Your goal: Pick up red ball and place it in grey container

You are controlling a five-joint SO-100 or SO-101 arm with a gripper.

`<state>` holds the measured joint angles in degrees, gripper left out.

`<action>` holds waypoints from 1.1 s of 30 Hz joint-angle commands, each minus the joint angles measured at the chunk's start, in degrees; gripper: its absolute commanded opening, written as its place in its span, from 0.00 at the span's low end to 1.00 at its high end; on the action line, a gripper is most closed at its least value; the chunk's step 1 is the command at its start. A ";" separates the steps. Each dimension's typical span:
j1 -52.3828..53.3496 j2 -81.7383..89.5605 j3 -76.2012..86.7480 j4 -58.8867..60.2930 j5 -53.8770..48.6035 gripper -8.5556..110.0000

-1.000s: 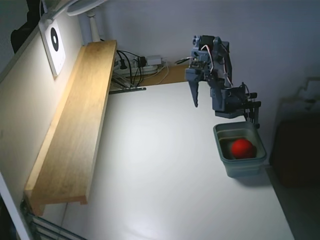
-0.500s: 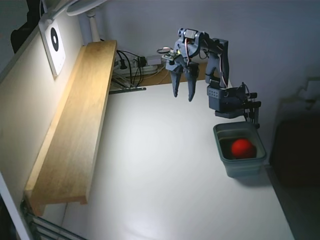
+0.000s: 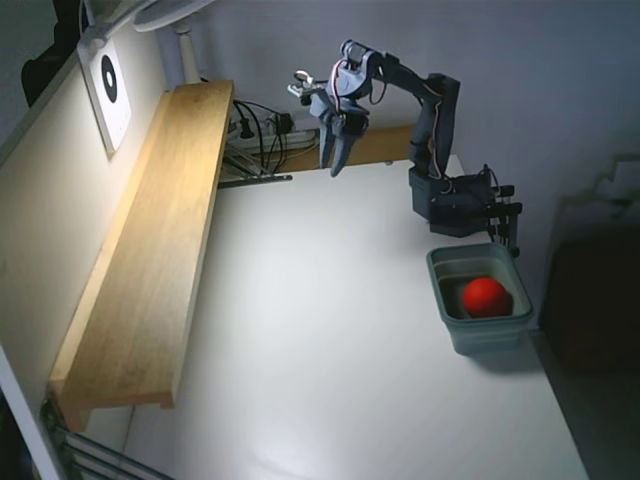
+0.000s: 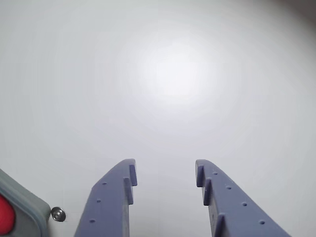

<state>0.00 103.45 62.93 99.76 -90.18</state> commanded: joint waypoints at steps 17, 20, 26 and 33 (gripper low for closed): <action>22.22 12.29 9.44 0.24 0.18 0.08; 24.58 13.36 10.47 0.24 0.18 0.07; 28.15 14.96 12.02 0.24 0.18 0.05; 29.97 15.78 12.81 0.24 0.18 0.05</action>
<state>28.83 117.25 74.97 99.76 -90.18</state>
